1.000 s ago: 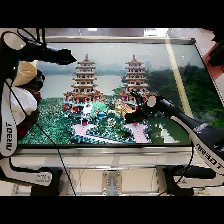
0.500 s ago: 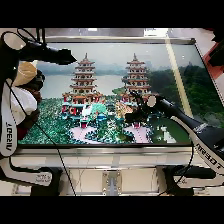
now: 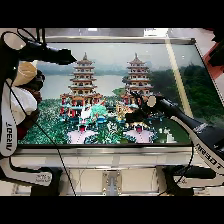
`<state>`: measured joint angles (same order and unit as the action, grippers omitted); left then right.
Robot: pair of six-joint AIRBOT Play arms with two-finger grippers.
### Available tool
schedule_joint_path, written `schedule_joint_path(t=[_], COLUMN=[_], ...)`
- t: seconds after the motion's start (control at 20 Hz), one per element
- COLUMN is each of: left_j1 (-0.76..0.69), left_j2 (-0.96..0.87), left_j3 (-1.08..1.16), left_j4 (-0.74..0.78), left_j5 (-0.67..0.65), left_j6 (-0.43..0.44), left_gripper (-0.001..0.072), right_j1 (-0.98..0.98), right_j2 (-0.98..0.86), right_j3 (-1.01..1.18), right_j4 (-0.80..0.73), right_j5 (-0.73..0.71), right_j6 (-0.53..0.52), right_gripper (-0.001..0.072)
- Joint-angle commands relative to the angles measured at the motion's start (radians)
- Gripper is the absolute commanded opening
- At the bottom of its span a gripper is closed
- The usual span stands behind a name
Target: Fold the shirts.
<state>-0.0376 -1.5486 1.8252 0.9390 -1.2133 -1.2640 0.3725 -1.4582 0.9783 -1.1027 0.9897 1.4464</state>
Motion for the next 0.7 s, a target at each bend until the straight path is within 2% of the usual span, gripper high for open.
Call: schedule_joint_path(t=[0.0,0.1,0.3,0.65], left_j1=[0.000,0.000,0.000,0.000], left_j2=[0.000,0.000,0.000,0.000], left_j3=[0.000,0.000,0.000,0.000], left_j4=[0.000,0.000,0.000,-0.004], left_j5=[0.000,0.000,0.002,0.049], left_j6=[0.000,0.000,0.000,0.000], left_gripper=[0.0017,0.0017,0.0017,0.0017], right_j1=[0.001,0.001,0.001,0.001], right_j2=[-0.001,-0.001,-0.001,-0.001], right_j3=[0.000,0.000,0.000,0.000], right_j4=[-0.001,0.006,0.032,-0.058], right_j5=[-0.047,-0.089,-0.087,-0.145], right_j6=[0.000,0.002,0.004,0.003], right_gripper=[0.0382,0.0382,0.0382,0.0382])
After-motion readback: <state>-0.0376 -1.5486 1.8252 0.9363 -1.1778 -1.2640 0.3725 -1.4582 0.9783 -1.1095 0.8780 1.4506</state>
